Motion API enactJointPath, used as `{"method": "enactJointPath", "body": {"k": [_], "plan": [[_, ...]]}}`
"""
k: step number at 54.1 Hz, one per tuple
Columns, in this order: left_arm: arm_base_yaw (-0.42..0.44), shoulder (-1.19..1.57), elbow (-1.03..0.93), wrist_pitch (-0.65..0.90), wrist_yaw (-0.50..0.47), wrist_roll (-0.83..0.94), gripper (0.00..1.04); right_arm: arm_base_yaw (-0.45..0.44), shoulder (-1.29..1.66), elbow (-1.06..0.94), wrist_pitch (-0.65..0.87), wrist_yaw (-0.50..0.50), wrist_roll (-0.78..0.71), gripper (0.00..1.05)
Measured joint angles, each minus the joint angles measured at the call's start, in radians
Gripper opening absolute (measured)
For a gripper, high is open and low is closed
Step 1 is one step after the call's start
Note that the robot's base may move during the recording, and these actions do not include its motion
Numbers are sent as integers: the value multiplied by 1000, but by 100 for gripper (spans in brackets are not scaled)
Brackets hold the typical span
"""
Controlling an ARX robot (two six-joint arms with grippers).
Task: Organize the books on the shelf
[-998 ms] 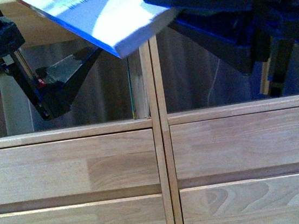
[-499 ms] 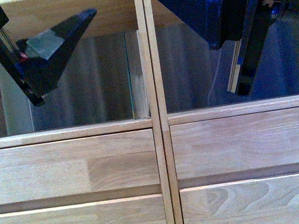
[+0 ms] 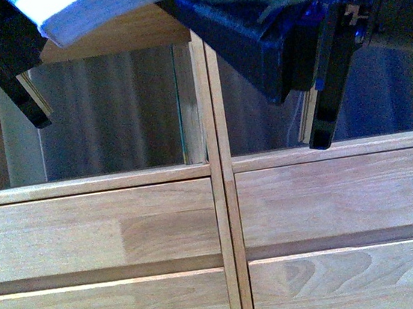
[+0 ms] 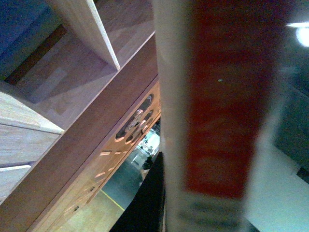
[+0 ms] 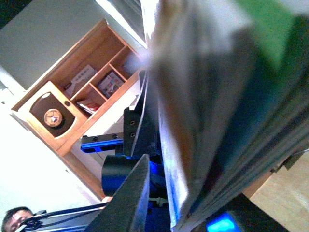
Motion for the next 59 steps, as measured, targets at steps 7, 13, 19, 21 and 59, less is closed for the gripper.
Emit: {"method": "enactJointPath", "body": {"k": [7, 13, 19, 21, 59], "plan": [[8, -2, 0, -11, -5, 10, 7, -11, -2, -2, -27, 17, -43, 48], [24, -6, -1, -31, -13, 29, 7, -33, -14, -10, -59, 37, -80, 60], [45, -18, -5, -65, -24, 61, 7, -60, -35, -20, -116, 72, -145, 72], [54, -28, -8, -91, -27, 78, 7, -72, -48, -26, -142, 79, -175, 76], [195, 81, 263, -774, -422, 1086, 7, -263, -407, -179, -461, 238, -1066, 98]]}}
